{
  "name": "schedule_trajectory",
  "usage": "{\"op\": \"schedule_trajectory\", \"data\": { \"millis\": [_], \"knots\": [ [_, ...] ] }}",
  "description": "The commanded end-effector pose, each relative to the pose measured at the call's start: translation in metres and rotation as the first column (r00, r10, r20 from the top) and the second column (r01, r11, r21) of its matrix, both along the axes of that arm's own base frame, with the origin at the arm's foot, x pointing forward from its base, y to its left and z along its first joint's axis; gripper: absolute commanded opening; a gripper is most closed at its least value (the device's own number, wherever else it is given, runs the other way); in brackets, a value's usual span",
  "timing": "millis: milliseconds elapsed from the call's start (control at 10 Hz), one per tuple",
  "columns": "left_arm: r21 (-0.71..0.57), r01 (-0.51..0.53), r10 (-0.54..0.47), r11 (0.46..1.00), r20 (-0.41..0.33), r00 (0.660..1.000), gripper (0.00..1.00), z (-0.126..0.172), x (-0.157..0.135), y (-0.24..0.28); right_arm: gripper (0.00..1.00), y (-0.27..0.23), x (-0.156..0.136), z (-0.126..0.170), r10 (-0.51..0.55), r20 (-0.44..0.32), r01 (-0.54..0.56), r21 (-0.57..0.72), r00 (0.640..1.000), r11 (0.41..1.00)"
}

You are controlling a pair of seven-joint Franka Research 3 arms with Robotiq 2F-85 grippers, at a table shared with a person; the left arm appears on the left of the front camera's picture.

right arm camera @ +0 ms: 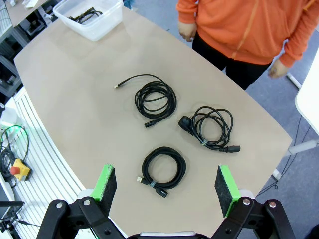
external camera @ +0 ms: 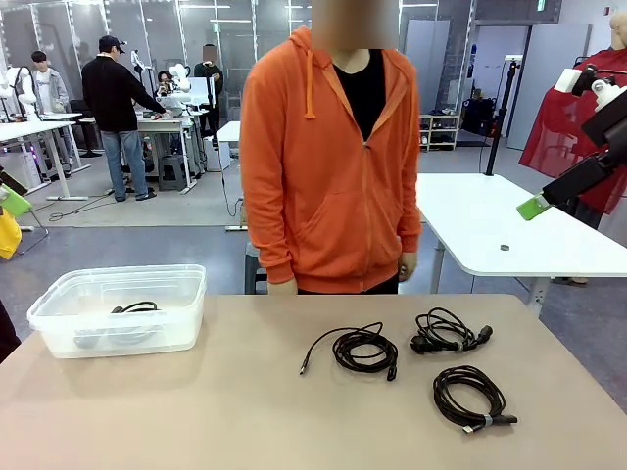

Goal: Organize and store the cables.
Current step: Place the Power Cable into the Organizing box.

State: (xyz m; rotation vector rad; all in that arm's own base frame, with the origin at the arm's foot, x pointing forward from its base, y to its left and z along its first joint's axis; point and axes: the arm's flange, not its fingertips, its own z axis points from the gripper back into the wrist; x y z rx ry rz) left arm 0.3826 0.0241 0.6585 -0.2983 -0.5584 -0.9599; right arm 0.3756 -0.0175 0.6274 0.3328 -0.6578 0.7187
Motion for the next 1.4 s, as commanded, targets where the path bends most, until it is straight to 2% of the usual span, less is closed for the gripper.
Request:
{"op": "schedule_trajectory", "data": {
  "millis": [0,400,500,800,1100,1300],
  "knots": [
    [0.003,0.004,-0.004,1.0,0.006,1.0,1.0,0.0,0.0,0.0,1.0,0.0,0.0,0.0,-0.002,-0.002,0.002,-0.005,1.0,1.0],
    [0.003,0.004,-0.004,1.0,0.006,1.0,1.0,0.0,0.0,0.0,1.0,0.0,0.0,0.0,0.0,0.0,0.0,0.0,1.0,1.0],
    [0.003,0.004,-0.004,1.0,0.006,1.0,1.0,0.0,0.0,0.0,1.0,-0.002,0.006,-0.002,0.031,-0.003,-0.031,-0.039,1.0,0.999],
    [0.003,0.004,-0.004,1.0,0.006,1.0,1.0,0.0,0.0,0.0,1.0,0.002,0.032,0.0,0.071,-0.041,-0.075,-0.102,0.997,0.992],
    [0.003,0.004,-0.004,1.0,0.006,1.0,1.0,0.0,0.0,0.0,1.0,0.008,0.059,-0.014,0.103,-0.08,-0.113,-0.138,0.991,0.984],
    [0.003,0.004,-0.004,1.0,0.006,1.0,1.0,0.0,0.0,0.0,1.0,0.009,0.075,-0.015,0.082,-0.078,-0.093,-0.158,0.994,0.983]
  ]
}}
